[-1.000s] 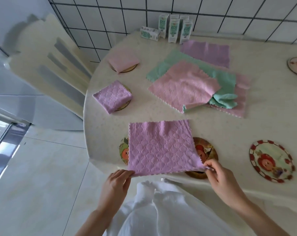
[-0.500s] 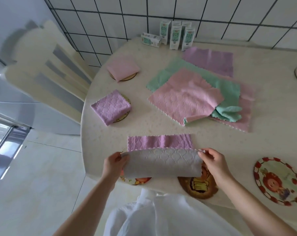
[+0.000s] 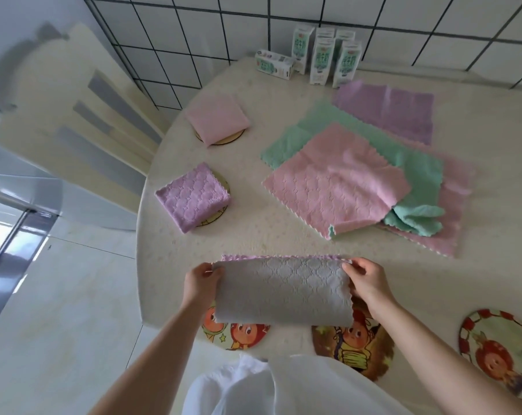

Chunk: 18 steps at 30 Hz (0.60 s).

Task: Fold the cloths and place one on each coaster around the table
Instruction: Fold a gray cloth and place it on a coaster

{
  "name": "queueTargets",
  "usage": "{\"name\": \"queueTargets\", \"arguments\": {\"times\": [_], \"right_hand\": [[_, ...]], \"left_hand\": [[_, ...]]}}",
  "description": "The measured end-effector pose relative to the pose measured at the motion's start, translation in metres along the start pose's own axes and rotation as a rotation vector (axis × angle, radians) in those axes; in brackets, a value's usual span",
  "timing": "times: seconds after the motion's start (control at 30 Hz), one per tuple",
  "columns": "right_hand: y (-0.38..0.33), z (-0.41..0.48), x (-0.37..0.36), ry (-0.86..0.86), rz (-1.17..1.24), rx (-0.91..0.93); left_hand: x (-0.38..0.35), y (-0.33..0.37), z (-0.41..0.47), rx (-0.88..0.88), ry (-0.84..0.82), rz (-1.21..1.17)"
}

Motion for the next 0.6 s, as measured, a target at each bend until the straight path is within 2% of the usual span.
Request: {"name": "queueTargets", "arguments": {"times": [0.17, 0.37, 0.47, 0.6], "right_hand": [[-0.008, 0.0, -0.002, 0.028, -0.143, 0.082], [-0.015, -0.002, -0.003, 0.083, -0.311, 0.216], [-0.016, -0.003, -0.002, 0.102, -0.334, 0.24], [-0.022, -0.007, -0.002, 0.056, -0.428, 0.311]], "left_hand": [[-0.001, 0.001, 0.007, -0.03, 0.006, 0.089], [-0.002, 0.011, 0.012, -0.184, 0.012, 0.237], [-0.002, 0.014, 0.015, -0.206, 0.007, 0.273], [-0.006, 0.02, 0.016, -0.268, -0.054, 0.348]]}}
Point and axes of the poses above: each hand's wrist, its own z-axis towards the middle knuckle, its own x-axis out of the back of the hand, y = z × x, the point moved 1 cm from there along z, towards the middle knuckle, and after that the axes turned 11 degrees about -x, right-handed, at the moved point
